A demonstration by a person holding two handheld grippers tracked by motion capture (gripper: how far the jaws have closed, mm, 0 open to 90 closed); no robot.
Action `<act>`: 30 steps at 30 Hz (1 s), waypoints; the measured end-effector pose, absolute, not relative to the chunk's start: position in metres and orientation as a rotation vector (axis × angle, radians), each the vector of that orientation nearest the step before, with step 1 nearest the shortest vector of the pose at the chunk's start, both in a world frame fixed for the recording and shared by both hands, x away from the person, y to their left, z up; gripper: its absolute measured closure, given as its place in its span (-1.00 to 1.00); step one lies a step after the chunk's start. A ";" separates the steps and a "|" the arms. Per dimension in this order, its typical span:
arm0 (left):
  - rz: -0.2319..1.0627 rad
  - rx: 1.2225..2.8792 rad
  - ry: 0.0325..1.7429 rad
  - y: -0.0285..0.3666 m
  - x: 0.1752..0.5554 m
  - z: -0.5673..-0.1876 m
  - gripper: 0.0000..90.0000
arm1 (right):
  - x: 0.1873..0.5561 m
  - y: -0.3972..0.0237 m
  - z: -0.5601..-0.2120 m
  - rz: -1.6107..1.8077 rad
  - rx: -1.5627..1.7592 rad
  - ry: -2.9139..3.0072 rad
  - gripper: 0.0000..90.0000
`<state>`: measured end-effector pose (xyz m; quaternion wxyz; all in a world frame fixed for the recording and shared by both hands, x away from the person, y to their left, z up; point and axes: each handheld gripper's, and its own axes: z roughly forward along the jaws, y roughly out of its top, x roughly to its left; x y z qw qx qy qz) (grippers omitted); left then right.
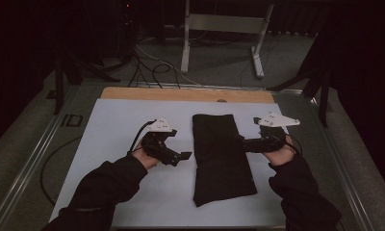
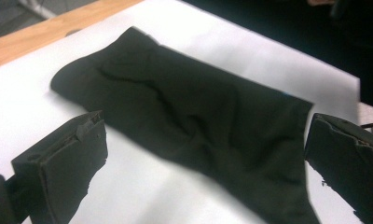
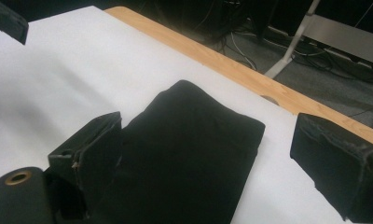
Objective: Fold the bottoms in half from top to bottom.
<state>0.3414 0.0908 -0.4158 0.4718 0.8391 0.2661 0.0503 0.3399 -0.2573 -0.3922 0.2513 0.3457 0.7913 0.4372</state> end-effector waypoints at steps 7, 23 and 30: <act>0.143 2.064 0.682 0.087 0.355 -0.421 -1.00 | 0.356 -0.253 -0.396 1.176 0.951 2.163 -0.79; 0.163 2.057 0.753 0.072 0.387 -0.432 -1.00 | 0.393 -0.254 -0.410 1.172 1.044 2.143 -0.79; 0.154 2.052 0.788 0.064 0.399 -0.441 -1.00 | 0.410 -0.257 -0.419 1.129 1.046 2.145 -0.76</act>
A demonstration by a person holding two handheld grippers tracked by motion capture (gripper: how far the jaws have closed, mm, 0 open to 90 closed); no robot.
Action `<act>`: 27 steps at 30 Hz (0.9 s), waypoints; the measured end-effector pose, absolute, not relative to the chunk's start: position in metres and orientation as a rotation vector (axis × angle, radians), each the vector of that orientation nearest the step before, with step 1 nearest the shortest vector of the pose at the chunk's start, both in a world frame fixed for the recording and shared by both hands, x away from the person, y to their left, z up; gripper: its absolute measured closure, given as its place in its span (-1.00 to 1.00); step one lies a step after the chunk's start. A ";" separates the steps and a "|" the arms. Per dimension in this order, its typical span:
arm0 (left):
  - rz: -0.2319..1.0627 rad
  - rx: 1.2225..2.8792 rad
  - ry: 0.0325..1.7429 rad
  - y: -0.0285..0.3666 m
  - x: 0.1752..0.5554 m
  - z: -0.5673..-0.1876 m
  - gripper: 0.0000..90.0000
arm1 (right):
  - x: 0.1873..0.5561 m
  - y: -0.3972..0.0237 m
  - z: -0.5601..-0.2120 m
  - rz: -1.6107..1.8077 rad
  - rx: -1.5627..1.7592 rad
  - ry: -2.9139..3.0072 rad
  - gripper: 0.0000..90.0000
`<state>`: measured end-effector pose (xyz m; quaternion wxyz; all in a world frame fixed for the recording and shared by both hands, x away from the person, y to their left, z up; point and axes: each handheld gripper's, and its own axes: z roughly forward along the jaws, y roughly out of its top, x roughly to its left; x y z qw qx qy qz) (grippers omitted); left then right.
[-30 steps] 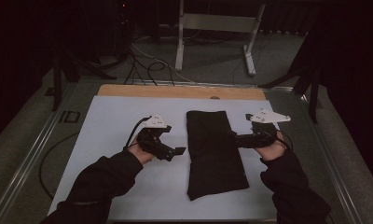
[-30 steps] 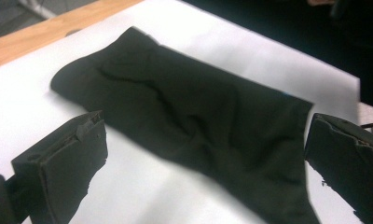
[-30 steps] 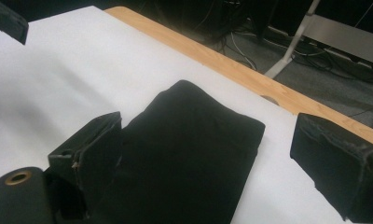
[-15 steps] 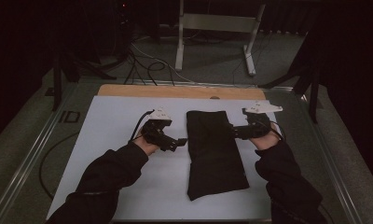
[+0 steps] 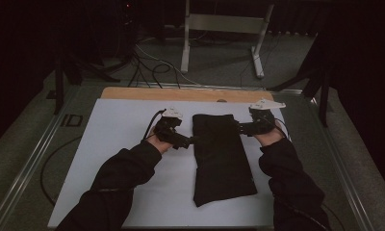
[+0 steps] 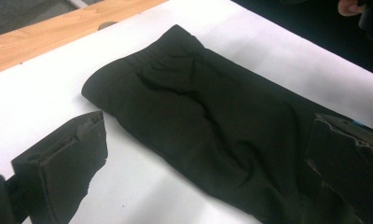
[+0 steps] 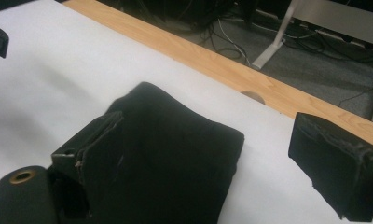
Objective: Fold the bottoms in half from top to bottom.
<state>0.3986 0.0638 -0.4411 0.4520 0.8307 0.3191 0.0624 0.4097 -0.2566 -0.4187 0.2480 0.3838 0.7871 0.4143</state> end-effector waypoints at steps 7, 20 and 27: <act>0.117 2.021 0.844 0.055 0.412 -0.453 -1.00 | 0.422 -0.258 -0.431 1.118 1.096 2.155 -0.76; 0.098 2.041 0.936 0.040 0.433 -0.482 -1.00 | 0.438 -0.255 -0.463 1.056 1.180 2.207 -0.76; 0.078 2.032 1.041 0.036 0.448 -0.500 -1.00 | 0.445 -0.256 -0.478 1.034 1.236 2.230 -0.76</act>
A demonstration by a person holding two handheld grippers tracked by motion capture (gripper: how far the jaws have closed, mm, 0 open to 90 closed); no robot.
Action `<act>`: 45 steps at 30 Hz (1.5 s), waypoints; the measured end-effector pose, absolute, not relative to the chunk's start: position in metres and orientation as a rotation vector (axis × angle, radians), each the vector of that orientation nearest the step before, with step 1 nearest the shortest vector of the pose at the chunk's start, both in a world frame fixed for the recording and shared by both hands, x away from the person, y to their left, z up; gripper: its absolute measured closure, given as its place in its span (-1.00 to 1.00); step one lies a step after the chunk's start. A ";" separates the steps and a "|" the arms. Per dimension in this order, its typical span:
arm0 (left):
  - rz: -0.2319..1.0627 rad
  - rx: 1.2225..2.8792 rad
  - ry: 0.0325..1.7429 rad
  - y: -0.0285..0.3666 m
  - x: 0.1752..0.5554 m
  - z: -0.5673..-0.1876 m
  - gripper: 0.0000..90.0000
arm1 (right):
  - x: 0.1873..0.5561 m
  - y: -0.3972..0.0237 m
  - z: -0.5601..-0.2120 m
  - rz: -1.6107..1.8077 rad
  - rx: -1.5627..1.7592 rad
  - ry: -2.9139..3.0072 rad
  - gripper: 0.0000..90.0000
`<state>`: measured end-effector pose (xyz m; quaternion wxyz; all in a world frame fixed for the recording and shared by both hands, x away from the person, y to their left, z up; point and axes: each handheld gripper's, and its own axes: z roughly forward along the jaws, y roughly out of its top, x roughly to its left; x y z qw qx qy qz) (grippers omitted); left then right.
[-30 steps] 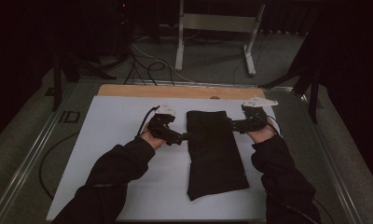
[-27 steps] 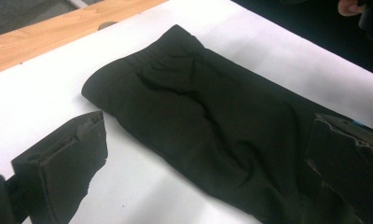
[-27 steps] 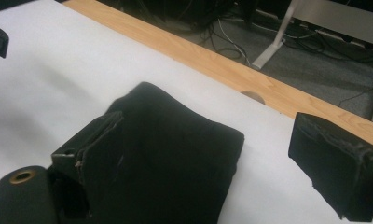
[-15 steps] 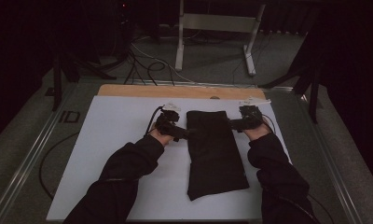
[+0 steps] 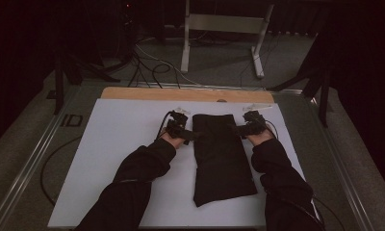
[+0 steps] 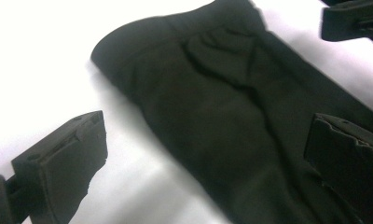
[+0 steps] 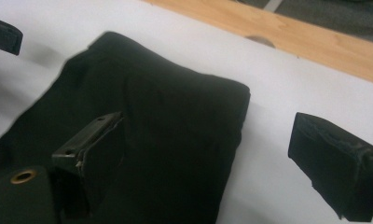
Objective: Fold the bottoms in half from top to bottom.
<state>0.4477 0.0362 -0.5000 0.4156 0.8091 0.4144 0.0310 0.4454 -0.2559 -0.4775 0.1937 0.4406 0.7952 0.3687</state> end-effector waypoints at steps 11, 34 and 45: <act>0.083 2.022 1.074 0.030 0.462 -0.511 -1.00 | 0.460 -0.256 -0.490 1.015 1.286 2.258 -0.71; 0.067 2.055 1.121 0.026 0.474 -0.522 -0.25 | 0.480 -0.255 -0.514 0.946 1.349 2.302 -0.46; 0.038 2.070 1.108 0.021 0.470 -0.522 0.30 | 0.479 -0.256 -0.520 0.953 1.376 2.335 -0.11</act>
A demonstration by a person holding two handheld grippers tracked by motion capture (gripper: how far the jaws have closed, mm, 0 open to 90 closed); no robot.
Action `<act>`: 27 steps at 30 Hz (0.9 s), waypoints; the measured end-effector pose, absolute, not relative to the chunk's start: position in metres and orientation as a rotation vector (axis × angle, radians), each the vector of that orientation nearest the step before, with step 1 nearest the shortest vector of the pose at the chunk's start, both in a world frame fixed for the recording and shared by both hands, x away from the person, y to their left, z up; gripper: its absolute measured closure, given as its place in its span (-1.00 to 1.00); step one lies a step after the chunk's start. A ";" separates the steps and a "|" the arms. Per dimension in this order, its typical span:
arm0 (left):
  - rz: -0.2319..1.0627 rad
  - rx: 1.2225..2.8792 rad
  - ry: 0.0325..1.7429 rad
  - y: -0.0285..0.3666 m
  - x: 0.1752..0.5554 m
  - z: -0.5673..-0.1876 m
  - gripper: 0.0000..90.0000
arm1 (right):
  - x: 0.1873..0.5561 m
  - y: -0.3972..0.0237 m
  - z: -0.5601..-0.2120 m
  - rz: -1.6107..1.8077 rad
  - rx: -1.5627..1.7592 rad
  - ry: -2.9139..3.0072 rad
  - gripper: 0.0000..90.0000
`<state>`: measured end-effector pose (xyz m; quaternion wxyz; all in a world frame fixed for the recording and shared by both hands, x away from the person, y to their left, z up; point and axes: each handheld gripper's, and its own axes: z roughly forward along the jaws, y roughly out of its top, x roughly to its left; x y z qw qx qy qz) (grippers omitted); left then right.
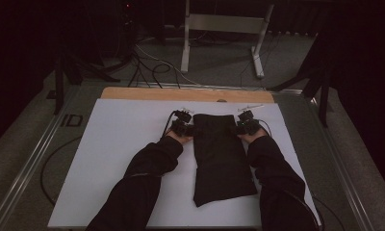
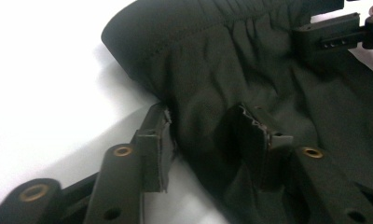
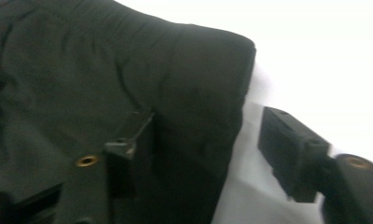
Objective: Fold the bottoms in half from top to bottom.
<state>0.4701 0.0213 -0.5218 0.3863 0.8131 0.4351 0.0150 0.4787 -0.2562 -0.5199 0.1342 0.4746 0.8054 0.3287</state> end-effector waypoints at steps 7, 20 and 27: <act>-0.017 2.078 1.089 0.019 0.469 -0.523 0.66 | 0.477 -0.254 -0.519 0.988 1.367 2.369 0.30; -0.011 2.082 1.046 0.024 0.468 -0.517 0.91 | 0.474 -0.251 -0.514 1.008 1.345 2.412 0.85; -0.017 2.097 1.012 0.027 0.472 -0.514 0.92 | 0.473 -0.251 -0.506 1.025 1.323 2.404 0.87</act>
